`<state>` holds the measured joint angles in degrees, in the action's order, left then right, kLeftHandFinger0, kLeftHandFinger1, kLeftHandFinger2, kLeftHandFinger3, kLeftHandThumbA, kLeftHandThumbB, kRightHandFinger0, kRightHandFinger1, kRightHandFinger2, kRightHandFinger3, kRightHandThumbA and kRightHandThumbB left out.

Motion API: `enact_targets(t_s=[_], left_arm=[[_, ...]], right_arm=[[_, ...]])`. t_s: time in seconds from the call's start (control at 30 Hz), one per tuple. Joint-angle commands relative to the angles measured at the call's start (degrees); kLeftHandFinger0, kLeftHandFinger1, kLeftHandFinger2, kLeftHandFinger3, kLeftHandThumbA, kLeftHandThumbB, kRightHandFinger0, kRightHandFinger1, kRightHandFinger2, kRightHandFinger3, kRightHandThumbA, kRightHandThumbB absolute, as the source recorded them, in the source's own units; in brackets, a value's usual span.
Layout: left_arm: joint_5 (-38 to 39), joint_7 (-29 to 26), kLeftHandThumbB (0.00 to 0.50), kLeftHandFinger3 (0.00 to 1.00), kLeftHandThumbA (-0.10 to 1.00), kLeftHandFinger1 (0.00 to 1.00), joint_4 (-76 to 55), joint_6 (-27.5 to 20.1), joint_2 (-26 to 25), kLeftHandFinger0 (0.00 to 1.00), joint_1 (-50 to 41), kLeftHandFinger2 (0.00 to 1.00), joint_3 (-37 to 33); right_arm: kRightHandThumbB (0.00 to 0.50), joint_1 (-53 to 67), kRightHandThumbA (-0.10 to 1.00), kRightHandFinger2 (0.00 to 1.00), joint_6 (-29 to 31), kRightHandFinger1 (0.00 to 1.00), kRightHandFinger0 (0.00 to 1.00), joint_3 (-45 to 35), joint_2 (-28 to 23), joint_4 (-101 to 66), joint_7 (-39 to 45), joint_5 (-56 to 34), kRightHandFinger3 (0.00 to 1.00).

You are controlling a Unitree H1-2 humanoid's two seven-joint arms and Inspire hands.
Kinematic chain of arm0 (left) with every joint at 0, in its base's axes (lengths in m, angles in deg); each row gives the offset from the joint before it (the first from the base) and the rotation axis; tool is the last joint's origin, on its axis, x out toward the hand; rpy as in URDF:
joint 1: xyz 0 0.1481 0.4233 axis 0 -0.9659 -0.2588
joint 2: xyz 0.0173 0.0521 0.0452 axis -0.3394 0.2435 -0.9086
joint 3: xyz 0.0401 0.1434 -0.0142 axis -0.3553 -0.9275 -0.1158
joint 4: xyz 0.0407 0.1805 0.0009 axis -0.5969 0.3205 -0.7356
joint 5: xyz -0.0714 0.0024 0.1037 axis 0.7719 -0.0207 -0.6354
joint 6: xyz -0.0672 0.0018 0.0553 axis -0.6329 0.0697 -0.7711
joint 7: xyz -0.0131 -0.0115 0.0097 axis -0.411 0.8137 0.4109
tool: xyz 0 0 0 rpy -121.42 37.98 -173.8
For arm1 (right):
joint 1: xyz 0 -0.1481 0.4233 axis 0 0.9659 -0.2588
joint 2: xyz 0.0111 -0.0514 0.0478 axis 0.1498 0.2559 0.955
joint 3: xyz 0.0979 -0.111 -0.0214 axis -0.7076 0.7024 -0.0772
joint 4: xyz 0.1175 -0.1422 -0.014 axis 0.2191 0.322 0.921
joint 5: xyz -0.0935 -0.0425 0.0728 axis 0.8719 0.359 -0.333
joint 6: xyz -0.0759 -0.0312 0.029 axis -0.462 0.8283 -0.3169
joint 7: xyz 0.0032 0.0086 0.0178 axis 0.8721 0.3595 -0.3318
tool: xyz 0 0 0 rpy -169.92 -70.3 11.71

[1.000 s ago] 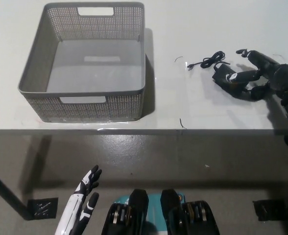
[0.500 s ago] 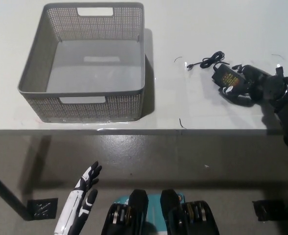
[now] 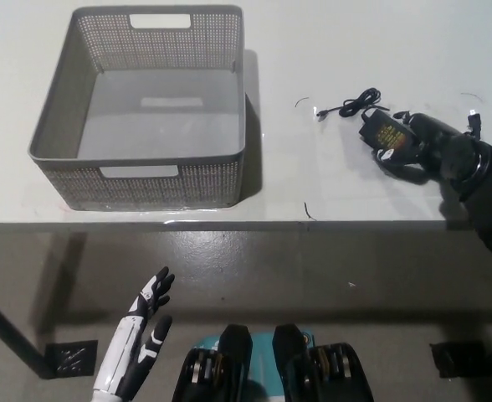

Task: Use the right hand to pick up a black power cord and place it into a container on the left hand side

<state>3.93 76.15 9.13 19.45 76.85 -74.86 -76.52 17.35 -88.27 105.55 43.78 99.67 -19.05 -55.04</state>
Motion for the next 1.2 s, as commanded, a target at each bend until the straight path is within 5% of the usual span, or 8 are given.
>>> enact_targets(t_s=[0.0, 0.03, 0.1, 0.27, 0.63, 0.73, 0.87, 1.17], left_arm=[[0.0, -0.6, 0.041, 1.0, 0.96, 1.0, -0.7, -1.5, -0.4, 1.0, 1.5, 1.0, 0.7], [-0.1, -0.6, 0.04, 1.0, 0.96, 1.0, -0.8, -1.4, -0.4, 1.0, 1.6, 1.0, 0.8], [-0.5, -0.8, 0.036, 1.0, 0.96, 1.0, -1.1, -1.0, -0.5, 1.0, 1.9, 1.0, 0.9], [0.2, -0.6, 0.059, 1.0, 0.97, 1.0, -0.7, -1.1, -0.6, 1.0, 2.1, 1.0, 1.0], [-0.1, -0.3, 0.064, 1.0, 1.0, 1.0, -1.2, -0.4, -0.7, 1.0, 2.4, 1.0, 0.9], [0.2, -0.1, 0.06, 1.0, 0.99, 1.0, -1.1, -0.6, -0.7, 1.0, 2.7, 1.0, 0.8], [-0.2, -0.3, 0.066, 1.0, 1.0, 1.0, -1.2, -0.2, -0.6, 1.0, 2.6, 1.0, 0.9], [-0.8, -0.5, 0.046, 1.0, 0.98, 1.0, -0.9, -0.7, -0.9, 1.0, 2.7, 1.0, 1.1]], right_arm=[[0.188, 0.9, -0.1, 0.44, 3.7, 0.19, 0.03, 0.8, 0.6, 0.3, -17.5, 1.4, 0.45], [0.178, 0.9, -0.1, 0.48, 4.1, 0.17, 0.01, 0.6, 0.6, 0.3, -18.6, 1.3, 0.48], [0.139, 0.5, -0.1, 0.81, 4.9, 0.4, 0.0, -0.2, 0.5, 0.3, -20.3, 0.5, 0.87], [0.157, 0.0, -0.1, 0.92, 7.9, 0.55, 0.06, -1.5, 0.1, 0.1, -23.4, -0.8, 1.0], [0.184, -1.4, -0.1, 0.71, 10.0, 0.3, 0.0, -2.0, -0.2, -0.2, -26.5, -1.0, 0.71], [0.172, -3.1, -0.1, 0.82, 11.1, 0.33, 0.0, -2.7, 0.0, -1.0, -28.2, -1.5, 0.73], [0.163, -6.2, -0.1, 0.88, 13.7, 0.47, 0.0, -3.5, -0.2, -3.0, -29.3, -1.8, 0.98], [0.154, -11.2, -0.1, 0.79, 13.3, 0.33, 0.0, -6.5, -2.0, -16.0, -28.9, -2.1, 0.81]])
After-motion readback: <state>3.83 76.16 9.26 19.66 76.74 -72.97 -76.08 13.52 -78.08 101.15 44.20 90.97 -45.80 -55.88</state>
